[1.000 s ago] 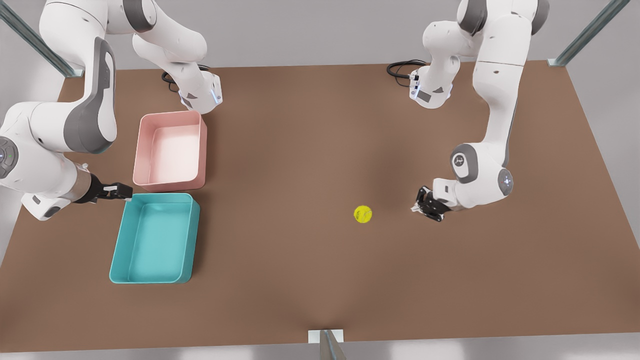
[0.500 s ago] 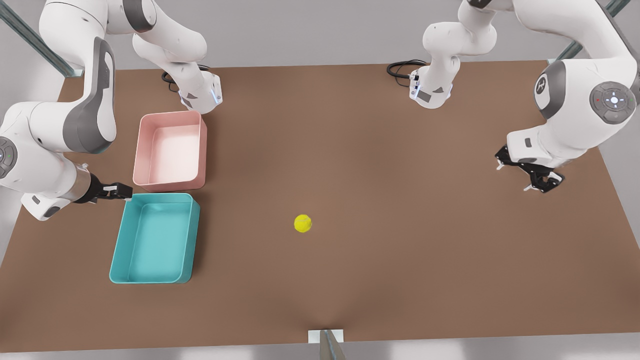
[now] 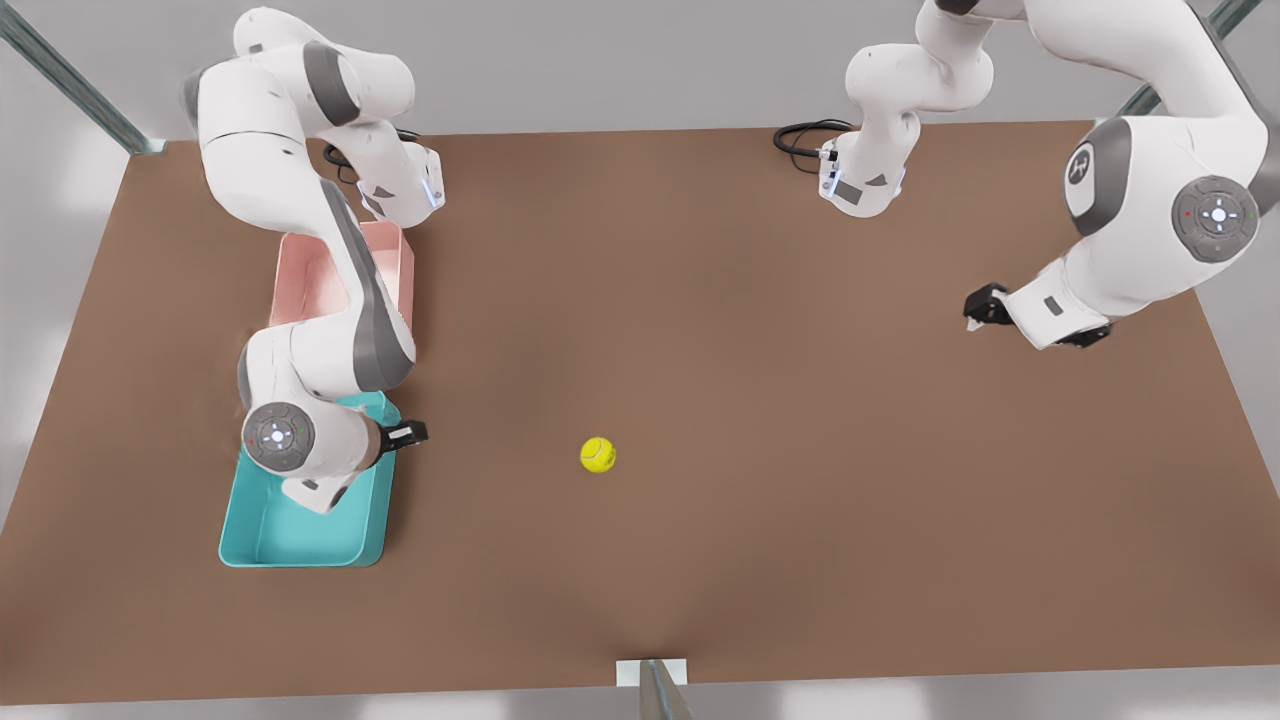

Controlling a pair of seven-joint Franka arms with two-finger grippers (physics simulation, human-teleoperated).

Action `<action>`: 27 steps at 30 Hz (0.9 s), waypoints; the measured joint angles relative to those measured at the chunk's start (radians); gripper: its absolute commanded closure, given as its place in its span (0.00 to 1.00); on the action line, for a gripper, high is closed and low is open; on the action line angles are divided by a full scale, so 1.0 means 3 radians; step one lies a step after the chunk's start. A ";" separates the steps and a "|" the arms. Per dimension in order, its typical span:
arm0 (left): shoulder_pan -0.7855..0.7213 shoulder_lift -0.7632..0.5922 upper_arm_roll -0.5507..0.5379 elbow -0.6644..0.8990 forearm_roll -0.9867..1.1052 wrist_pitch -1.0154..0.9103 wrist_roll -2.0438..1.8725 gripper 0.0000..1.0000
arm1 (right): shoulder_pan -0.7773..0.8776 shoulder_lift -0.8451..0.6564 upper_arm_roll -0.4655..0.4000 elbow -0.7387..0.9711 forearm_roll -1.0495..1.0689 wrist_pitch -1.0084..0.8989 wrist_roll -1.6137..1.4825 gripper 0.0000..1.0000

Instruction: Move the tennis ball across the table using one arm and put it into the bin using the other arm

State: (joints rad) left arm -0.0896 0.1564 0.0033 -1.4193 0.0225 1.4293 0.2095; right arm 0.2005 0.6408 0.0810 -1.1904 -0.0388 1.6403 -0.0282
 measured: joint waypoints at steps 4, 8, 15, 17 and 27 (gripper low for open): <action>0.0014 0.0170 -0.0024 -0.0021 -0.0009 0.0006 -0.0383 0.00 | 0.0435 0.0532 -0.0003 0.0428 0.0050 0.0443 0.0285 0.00; 0.0024 0.0208 -0.0056 0.0016 -0.0010 0.0007 -0.0669 0.00 | 0.0683 0.0826 -0.0003 0.0537 0.0064 0.0918 0.0713 0.00; 0.0039 0.0214 -0.0074 0.0027 -0.0022 -0.0018 -0.1028 0.00 | 0.0874 0.1029 -0.0003 0.0501 0.0067 0.1475 0.1428 0.00; 0.0058 0.0214 -0.0067 0.0031 -0.0067 -0.0031 -0.1106 0.00 | 0.0927 0.0949 0.0000 0.0245 0.0058 0.1546 0.1584 0.00; 0.0125 0.0227 -0.0072 0.0043 -0.0150 -0.0080 -0.1372 0.00 | 0.1091 0.0893 0.0125 -0.0034 0.0049 0.1695 0.2148 0.00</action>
State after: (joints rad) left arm -0.0520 0.2246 -0.0183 -1.4065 -0.0224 1.4053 -0.2022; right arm 0.5278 0.9088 0.1185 -1.2006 -0.0242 2.1487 0.6163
